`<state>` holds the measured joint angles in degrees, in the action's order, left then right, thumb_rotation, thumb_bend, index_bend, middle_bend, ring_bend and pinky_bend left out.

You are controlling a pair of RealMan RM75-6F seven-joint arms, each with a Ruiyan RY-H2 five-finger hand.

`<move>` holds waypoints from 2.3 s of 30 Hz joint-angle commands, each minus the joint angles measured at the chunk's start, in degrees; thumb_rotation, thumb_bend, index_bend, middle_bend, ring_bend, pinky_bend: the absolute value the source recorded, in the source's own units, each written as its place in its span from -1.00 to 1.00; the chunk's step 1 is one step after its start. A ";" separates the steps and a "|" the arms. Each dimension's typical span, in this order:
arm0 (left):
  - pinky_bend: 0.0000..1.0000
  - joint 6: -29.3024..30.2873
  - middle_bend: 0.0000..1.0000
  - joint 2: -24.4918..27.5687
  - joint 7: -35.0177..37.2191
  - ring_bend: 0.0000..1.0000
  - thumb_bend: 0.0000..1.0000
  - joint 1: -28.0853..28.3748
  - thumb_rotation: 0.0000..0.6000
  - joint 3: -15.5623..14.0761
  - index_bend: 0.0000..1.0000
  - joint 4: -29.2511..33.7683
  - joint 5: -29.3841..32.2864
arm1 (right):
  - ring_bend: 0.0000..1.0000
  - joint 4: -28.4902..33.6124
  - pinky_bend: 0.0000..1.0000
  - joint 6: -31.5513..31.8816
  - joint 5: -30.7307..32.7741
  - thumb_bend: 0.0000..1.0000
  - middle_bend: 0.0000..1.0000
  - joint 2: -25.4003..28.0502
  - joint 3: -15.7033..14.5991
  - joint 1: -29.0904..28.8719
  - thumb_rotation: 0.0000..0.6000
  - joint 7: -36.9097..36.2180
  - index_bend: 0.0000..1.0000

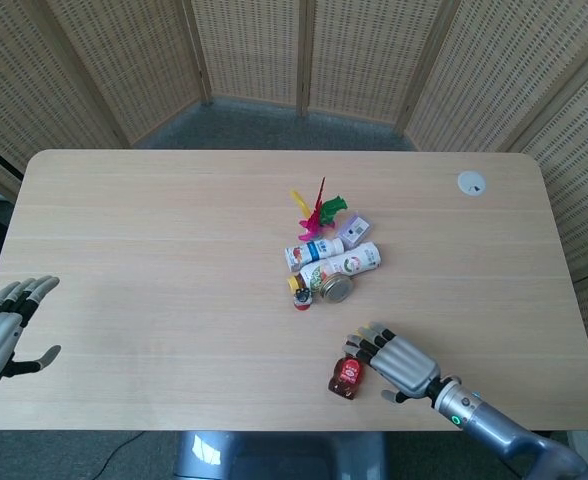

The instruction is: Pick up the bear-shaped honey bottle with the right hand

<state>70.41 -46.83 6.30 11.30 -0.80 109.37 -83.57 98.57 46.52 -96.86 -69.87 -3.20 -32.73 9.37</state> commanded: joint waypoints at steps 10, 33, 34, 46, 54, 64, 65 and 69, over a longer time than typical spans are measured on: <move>-1.00 -0.13 -1.00 -0.27 2.20 -1.00 -0.31 -0.37 1.00 -0.34 -1.00 -1.16 0.26 | -1.00 -3.63 -1.00 -4.17 -0.72 -0.48 -1.00 -4.41 -0.59 -4.92 1.00 -0.62 -1.00; -1.00 2.05 -1.00 1.51 6.14 -1.00 -0.31 -2.78 1.00 -1.33 -1.00 -1.33 -0.06 | -0.98 -16.75 -1.00 -3.84 -6.31 -0.40 -0.41 -13.73 -5.57 -11.42 1.00 -13.39 -0.46; -1.00 2.12 -1.00 1.63 6.48 -1.00 -0.31 -2.87 1.00 -1.36 -1.00 -1.34 -0.07 | -0.93 -17.22 -1.00 -3.39 -6.57 -0.39 -0.31 -13.92 -5.76 -11.57 1.00 -14.15 -0.37; -1.00 1.24 -1.00 0.83 7.13 -1.00 -0.33 -2.57 1.00 -1.15 -1.00 -2.08 0.18 | -0.18 -18.80 -0.61 0.52 -4.98 -0.33 0.45 -12.40 -5.68 -11.84 1.00 -17.23 0.25; -1.00 0.98 -1.00 -0.59 6.29 -1.00 -0.33 -2.47 1.00 -1.13 -1.00 -2.66 0.22 | -0.18 -14.81 -0.61 3.53 -1.85 -0.34 0.45 -6.86 -3.14 -11.08 1.00 -13.37 0.24; -1.00 3.22 -1.00 -1.34 5.15 -1.00 -0.33 -3.84 1.00 -1.85 -1.00 -2.09 -1.39 | -0.18 -10.14 -0.61 7.89 3.23 -0.35 0.45 0.89 3.60 -11.34 1.00 -11.43 0.22; -1.00 3.45 -1.00 -1.32 5.14 -1.00 -0.33 -4.01 1.00 -1.98 -1.00 -2.04 -1.64 | -0.18 -9.89 -0.61 8.40 4.01 -0.35 0.44 1.45 4.60 -11.39 1.00 -11.54 0.22; -1.00 3.98 -1.00 -1.15 5.36 -1.00 -0.33 -4.45 1.00 -2.23 -1.00 -1.99 -1.92 | -0.18 -8.88 -0.61 9.53 5.94 -0.36 0.44 2.97 7.41 -11.84 1.00 -11.64 0.21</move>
<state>74.37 -48.00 11.64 6.88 -3.01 107.38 -85.47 89.19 55.50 -91.49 -67.56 3.40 -44.33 -2.26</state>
